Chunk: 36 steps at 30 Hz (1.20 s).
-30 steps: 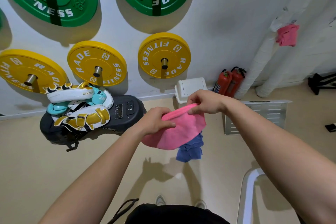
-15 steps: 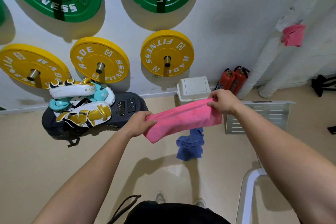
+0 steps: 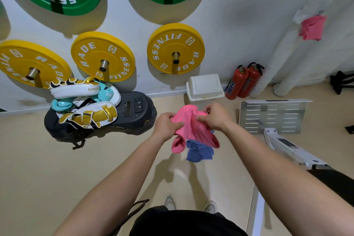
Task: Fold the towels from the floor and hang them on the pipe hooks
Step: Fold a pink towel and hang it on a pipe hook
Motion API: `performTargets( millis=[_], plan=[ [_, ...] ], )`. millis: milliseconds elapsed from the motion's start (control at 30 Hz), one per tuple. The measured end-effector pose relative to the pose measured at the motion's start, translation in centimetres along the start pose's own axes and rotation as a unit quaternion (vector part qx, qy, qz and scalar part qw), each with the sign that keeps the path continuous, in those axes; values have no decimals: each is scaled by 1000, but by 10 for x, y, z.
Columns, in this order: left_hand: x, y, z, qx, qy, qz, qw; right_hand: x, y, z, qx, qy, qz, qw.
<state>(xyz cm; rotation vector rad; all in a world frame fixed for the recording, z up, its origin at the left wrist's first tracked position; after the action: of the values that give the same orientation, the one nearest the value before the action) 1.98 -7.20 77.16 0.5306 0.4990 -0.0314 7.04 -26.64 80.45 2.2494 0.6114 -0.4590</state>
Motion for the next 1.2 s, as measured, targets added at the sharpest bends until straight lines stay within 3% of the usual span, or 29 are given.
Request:
performTargets(
  millis=[267,500,733,833,933,1033,1200],
  plan=[
    [-9,-21,19,-131,-10,-47,990,-2,-33,-12,17,88,2,996],
    [-12,-22,26,-252,22,-139,957,-1,-43,-8,-8,125,-76,989],
    [-17,-19,37,-203,-15,-150,968,-3,-20,-14,-15,136,-36,990],
    [-9,0,39,-31,-67,-47,996,-3,-5,-9,23,125,-50,991],
    [-2,9,46,97,-100,5,990,-8,12,-9,37,131,-89,987],
    [6,-1,49,85,-94,-49,991,-13,28,-4,46,128,-122,983],
    [6,-14,69,-17,-117,-69,991,-8,57,39,71,71,-55,993]
  ],
)
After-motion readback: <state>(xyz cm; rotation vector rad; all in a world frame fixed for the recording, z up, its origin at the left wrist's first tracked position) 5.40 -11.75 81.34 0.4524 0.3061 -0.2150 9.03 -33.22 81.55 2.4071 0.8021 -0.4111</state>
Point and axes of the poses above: each hand's wrist, its own x-axis towards the middle knuckle, its own y-axis out of the back of the hand, z = x × y, the point moved 7 cm from there along x, towards the middle knuckle, and after that the axes turned 10 degrees about -z, right-handed, at the moved point
